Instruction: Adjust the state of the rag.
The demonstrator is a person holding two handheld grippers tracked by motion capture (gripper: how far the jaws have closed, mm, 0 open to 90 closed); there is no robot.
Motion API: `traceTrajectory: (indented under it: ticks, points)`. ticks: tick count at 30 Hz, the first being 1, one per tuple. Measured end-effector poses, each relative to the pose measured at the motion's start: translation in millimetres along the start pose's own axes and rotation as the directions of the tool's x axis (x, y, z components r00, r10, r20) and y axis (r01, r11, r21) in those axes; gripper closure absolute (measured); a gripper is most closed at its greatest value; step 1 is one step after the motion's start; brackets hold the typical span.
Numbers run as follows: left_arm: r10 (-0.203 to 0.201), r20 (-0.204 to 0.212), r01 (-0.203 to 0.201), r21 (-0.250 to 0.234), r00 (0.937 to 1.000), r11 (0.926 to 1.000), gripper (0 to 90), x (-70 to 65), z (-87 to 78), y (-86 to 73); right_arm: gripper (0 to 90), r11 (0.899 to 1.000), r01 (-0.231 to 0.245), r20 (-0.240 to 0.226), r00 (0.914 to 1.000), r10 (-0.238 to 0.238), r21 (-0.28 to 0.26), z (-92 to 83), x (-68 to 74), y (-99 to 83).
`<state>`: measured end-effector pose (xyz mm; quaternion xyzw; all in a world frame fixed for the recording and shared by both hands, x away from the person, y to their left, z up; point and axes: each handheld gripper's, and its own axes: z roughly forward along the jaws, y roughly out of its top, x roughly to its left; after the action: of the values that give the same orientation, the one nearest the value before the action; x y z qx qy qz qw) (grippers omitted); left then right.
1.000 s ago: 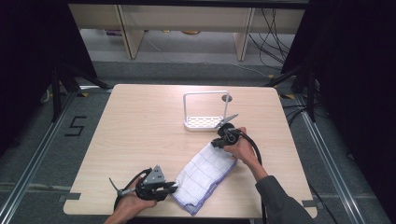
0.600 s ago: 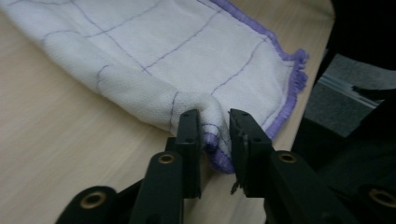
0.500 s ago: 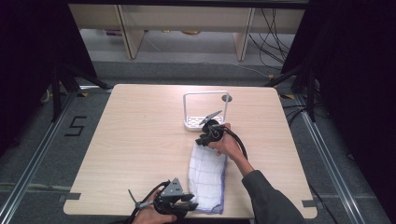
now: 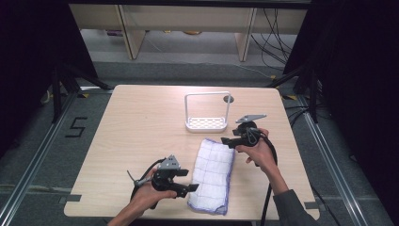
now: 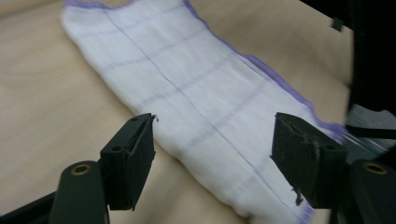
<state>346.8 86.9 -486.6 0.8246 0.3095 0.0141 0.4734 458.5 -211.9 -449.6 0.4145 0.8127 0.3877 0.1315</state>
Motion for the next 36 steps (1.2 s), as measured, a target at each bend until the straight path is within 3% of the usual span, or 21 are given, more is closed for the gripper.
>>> traceTrajectory:
  ticks: [1,2,3,4,5,7,8,11,12,13,15,17,18,20,23,25,31,33,36]
  points:
    - [-0.002,-0.033,0.001,-0.011,0.9994,0.9999,29.5,5.9,2.7,4.0,34.1,1.0,0.0,0.0,1.0,0.0,0.0,0.0,0.0,0.0]
    - [-0.016,-0.073,0.015,-0.009,0.9972,0.9998,29.6,20.7,9.7,12.9,34.2,0.998,-0.055,-0.007,0.9984,0.055,0.041,-4.3,-2.9,-4.9]
    - [-0.016,-0.073,0.015,-0.009,0.9972,0.9998,29.6,20.7,9.7,12.9,34.2,0.998,-0.055,-0.007,0.9984,0.055,0.041,-4.3,-2.9,-4.9]
    - [-0.013,-0.114,0.013,-0.001,0.9934,0.9999,29.7,36.1,17.9,22.0,34.6,0.997,-0.061,0.012,0.9981,0.061,0.038,-2.2,-7.6,-11.5]
    - [-0.019,-0.129,0.02,0.003,0.9915,0.9998,29.7,42.3,22.6,26.4,34.7,0.994,-0.08,0.018,0.9967,0.079,0.078,-2.9,-8.0,-13.5]
    - [-0.031,-0.147,0.031,-0.003,0.9886,0.9995,29.8,47.6,27.1,30.3,34.8,0.996,-0.07,0.021,0.9974,0.069,0.063,1.0,-9.8,-16.3]
    - [-0.014,-0.167,0.018,0.019,0.9859,0.9997,30.1,58.3,35.0,37.5,35.0,0.995,-0.054,0.029,0.9982,0.052,0.082,3.0,-12.2,-18.7]
    - [-0.023,-0.186,0.031,0.037,0.9823,0.9988,30.6,69.0,47.8,47.2,35.0,0.992,-0.059,0.03,0.998,0.056,0.11,8.8,-12.9,-21.3]
    - [-0.017,-0.193,0.027,0.049,0.981,0.9984,30.6,72.0,52.2,50.3,34.9,0.993,-0.064,0.042,0.9973,0.06,0.102,11.2,-12.7,-22.5]
    - [-0.019,-0.199,0.029,0.05,0.9798,0.9983,30.6,74.6,56.7,52.9,34.8,0.985,-0.099,0.049,0.9945,0.093,0.143,10.2,-10.7,-22.2]
    - [-0.022,-0.184,0.035,0.067,0.9827,0.9972,30.3,79.3,65.8,57.2,35.1,0.984,-0.098,0.045,0.9947,0.092,0.149,11.6,-9.5,-23.4]
    - [-0.011,-0.195,0.026,0.073,0.9808,0.997,30.1,80.8,69.7,59.4,35.1,0.986,-0.094,0.049,0.9949,0.088,0.137,14.3,-9.0,-24.8]
    - [-0.008,-0.215,0.025,0.074,0.9765,0.9969,29.9,84.4,77.6,64.0,35.1,0.983,-0.093,0.055,0.9948,0.086,0.159,14.6,-8.6,-25.0]
    - [-0.012,-0.212,0.029,0.078,0.9773,0.9965,30.4,86.6,81.1,66.5,35.1,0.985,-0.075,0.054,0.9962,0.068,0.152,16.1,-9.8,-25.9]
    - [-0.001,-0.235,0.025,0.099,0.9719,0.9948,30.5,88.5,91.3,72.3,35.0,0.982,-0.102,0.065,0.9936,0.092,0.161,17.9,-9.8,-26.3]
    - [0.032,-0.229,-0.003,0.127,0.9728,0.9919,32.5,89.1,98.9,73.5,34.5,0.98,-0.118,0.07,0.9917,0.107,0.163,19.1,-10.9,-27.7]
    - [0.037,-0.244,-0.011,0.107,0.969,0.9942,37.2,92.8,110.5,75.2,35.2,0.979,-0.115,0.082,0.9913,0.103,0.168,28.0,-10.8,-31.3]
    - [0.068,-0.22,-0.042,0.119,0.9731,0.992,45.9,92.5,110.5,76.7,35.4,0.98,-0.113,0.089,0.9911,0.099,0.165,28.8,-9.0,-31.0]
    - [0.099,-0.213,-0.076,0.114,0.9719,0.9906,63.1,88.4,111.2,77.6,35.9,0.981,-0.11,0.093,0.991,0.096,0.159,30.9,-6.8,-30.9]
